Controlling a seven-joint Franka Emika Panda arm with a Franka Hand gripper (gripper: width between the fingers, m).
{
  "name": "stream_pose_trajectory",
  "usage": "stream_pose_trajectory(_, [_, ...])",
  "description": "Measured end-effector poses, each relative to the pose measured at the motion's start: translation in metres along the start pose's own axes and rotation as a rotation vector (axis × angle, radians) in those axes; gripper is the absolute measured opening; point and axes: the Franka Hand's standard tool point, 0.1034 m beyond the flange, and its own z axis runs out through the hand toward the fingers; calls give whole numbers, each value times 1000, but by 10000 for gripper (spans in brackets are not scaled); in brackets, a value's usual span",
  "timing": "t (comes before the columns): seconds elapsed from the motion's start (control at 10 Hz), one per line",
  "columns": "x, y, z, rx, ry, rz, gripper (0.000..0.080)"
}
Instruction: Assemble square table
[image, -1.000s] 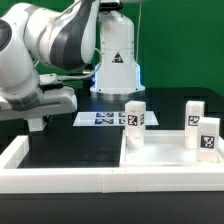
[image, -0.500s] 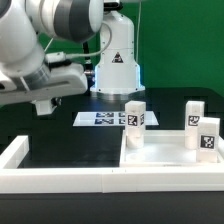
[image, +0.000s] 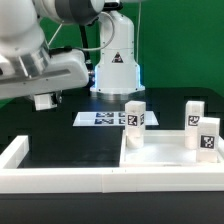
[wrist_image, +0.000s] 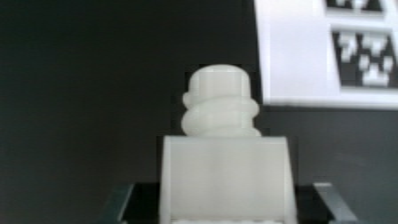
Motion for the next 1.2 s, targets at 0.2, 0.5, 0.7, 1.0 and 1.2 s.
stream_pose_trajectory(0.2, [17,-12,-21,25,91,13,288])
stream_pose_trajectory(0.5, [45,-31,-55,-17,312,19,288])
stream_pose_trajectory(0.7, [45,-29,-57,-57,420,11,288])
stream_pose_trajectory(1.0, [45,-24,-55,-97,578,43,288])
stream_pose_trajectory(1.2, [56,-33,-68,-101,674,71,288])
